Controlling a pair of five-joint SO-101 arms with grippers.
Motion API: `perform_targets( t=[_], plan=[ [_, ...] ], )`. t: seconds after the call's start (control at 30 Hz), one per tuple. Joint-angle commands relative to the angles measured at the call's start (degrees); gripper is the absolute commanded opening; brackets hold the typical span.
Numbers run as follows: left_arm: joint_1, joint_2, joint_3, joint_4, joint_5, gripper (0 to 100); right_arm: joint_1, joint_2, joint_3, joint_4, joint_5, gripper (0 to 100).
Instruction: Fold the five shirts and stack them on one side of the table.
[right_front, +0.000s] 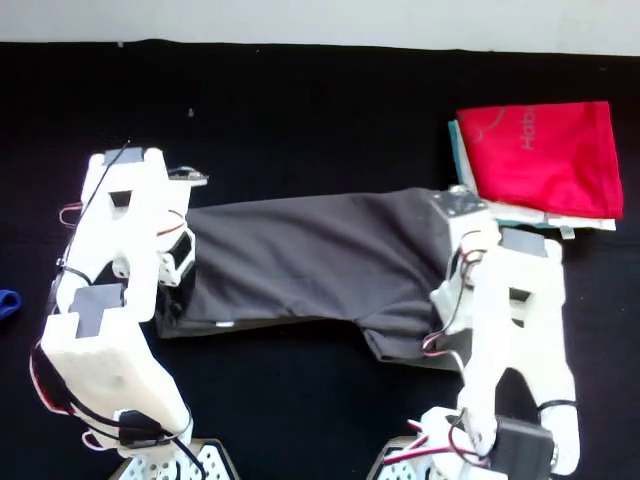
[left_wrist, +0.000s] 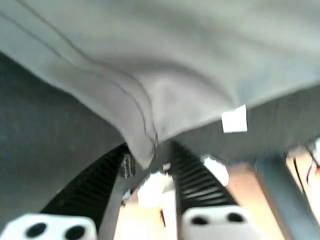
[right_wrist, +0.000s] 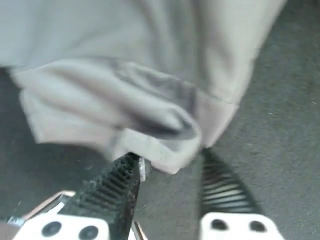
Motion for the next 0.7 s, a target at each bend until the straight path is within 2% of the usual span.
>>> perform_targets(
  t=[0.0, 0.17, 0.27, 0.33, 0.37, 0.43, 0.5, 0.57, 0.67],
  plan=[
    [-2.9, -3.1, -5.9, 2.0, -0.9, 16, -4.9, -5.2, -1.1, 1.5, -1.0, 21.2],
    [-5.8, -3.1, -16.9, 3.0, -0.9, 16, -8.9, -13.3, -4.5, 1.4, -6.3, 21.0],
    [-4.9, -2.8, -21.6, 3.0, -0.4, 15, -9.1, -16.1, -7.7, -3.4, -9.3, 20.0],
    [-1.8, -2.3, -23.3, 2.2, 2.3, 7, -9.3, -15.7, -8.0, -9.2, -11.3, 13.7],
    [-0.1, -2.3, -23.4, 0.6, 4.0, 1, -9.5, -14.5, -8.0, -12.4, -12.0, 8.1],
    [3.6, -2.3, -23.4, -2.3, 6.1, 3, -10.2, -10.7, -8.4, -16.6, -12.8, 0.0],
    [7.0, -2.2, -23.3, -4.0, 6.3, 1, -11.0, -5.7, -8.5, -19.1, -13.3, 2.5],
    [9.1, -1.2, -21.5, -5.3, 6.3, 1, -11.4, -0.7, -8.6, -22.0, -15.0, 0.7],
    [9.1, 2.8, -17.7, -5.2, 6.3, 1, -11.2, 5.8, -8.6, -25.0, -16.9, 0.6]
  ],
)
